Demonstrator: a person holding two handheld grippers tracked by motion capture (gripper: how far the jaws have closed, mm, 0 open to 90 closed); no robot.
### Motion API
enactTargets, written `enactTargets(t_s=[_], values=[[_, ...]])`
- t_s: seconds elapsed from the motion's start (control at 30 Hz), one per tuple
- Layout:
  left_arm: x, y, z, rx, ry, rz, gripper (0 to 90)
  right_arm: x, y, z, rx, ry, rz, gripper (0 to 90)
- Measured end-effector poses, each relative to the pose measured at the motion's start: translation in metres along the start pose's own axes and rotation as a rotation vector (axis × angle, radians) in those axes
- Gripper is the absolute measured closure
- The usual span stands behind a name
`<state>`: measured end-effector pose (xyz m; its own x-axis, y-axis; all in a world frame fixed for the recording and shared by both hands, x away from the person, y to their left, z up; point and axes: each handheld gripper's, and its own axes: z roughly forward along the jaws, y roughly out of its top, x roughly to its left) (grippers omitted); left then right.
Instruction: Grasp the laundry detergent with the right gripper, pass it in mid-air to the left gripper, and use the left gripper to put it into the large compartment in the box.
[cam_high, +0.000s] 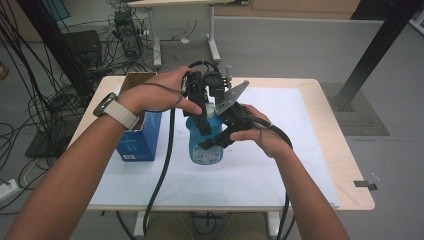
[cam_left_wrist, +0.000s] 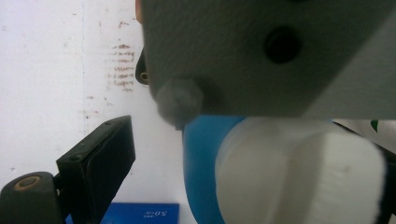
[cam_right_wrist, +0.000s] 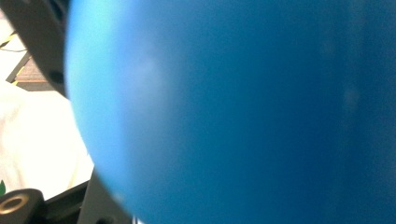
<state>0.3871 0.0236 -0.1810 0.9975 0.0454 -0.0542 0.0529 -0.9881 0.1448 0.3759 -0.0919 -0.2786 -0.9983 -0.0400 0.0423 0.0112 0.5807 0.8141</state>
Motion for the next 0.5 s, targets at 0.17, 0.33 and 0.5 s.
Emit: enactTargets(t_s=[0.17, 0.33, 0.5], values=[[0.0002, -0.0002, 0.0027, -0.001, -0.008, 0.000, 10.0, 0.0016, 0.0017, -0.0018, 0.012, -0.014, 0.017, 43.8], [0.0002, 0.0000, 0.0049, -0.003, -0.017, 0.001, 10.7, 0.0019, 0.0021, -0.0033, 0.012, -0.023, 0.025, 43.8], [0.0002, 0.0004, 0.0053, -0.013, -0.029, 0.006, 14.3, 0.0020, 0.0022, -0.0047, 0.003, -0.021, 0.022, 43.8]])
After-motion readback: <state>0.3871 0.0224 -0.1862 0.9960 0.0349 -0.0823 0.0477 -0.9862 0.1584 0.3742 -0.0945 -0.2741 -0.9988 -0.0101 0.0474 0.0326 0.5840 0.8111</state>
